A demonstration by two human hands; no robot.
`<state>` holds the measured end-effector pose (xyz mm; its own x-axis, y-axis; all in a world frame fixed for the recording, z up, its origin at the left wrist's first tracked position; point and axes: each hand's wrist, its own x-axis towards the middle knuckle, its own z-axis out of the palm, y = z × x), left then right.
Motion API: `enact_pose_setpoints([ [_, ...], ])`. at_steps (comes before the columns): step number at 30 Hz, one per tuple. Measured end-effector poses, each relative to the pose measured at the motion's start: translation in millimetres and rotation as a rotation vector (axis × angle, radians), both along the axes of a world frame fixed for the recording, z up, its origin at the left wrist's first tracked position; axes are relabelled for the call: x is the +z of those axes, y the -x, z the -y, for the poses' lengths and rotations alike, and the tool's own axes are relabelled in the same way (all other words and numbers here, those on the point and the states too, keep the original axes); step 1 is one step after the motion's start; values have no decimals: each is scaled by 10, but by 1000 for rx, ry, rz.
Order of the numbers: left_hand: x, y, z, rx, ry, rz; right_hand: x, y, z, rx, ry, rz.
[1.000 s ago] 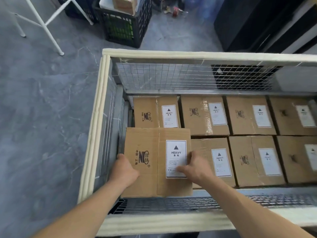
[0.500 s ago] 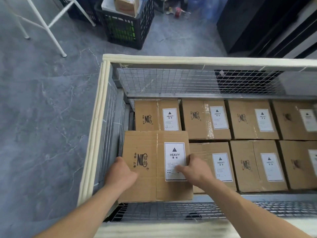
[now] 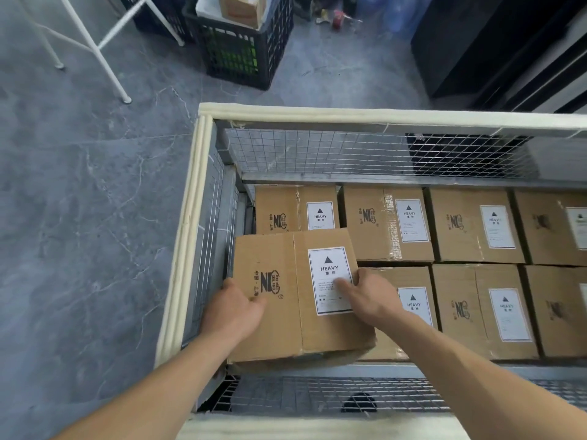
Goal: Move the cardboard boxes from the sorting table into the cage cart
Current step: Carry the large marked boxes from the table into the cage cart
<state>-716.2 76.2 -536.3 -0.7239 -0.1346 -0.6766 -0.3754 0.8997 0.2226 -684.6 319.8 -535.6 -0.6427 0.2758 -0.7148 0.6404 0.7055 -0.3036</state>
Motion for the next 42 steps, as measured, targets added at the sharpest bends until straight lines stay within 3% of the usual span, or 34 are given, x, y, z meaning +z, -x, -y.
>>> enact_pose_setpoints([
  [9,-222,-56,-13,-47,67,76,-245,-87,51,-6,42,86],
  [19,-529,279,-56,110,-80,100,-427,60,-2,-28,73,39],
  [28,-689,138,-11,33,55,46,-617,-57,12,-16,82,99],
  [33,-999,-62,-81,-27,182,99,-915,-89,24,64,68,230],
  [42,-1456,-47,-222,-52,150,292,-1479,-124,61,56,60,259],
])
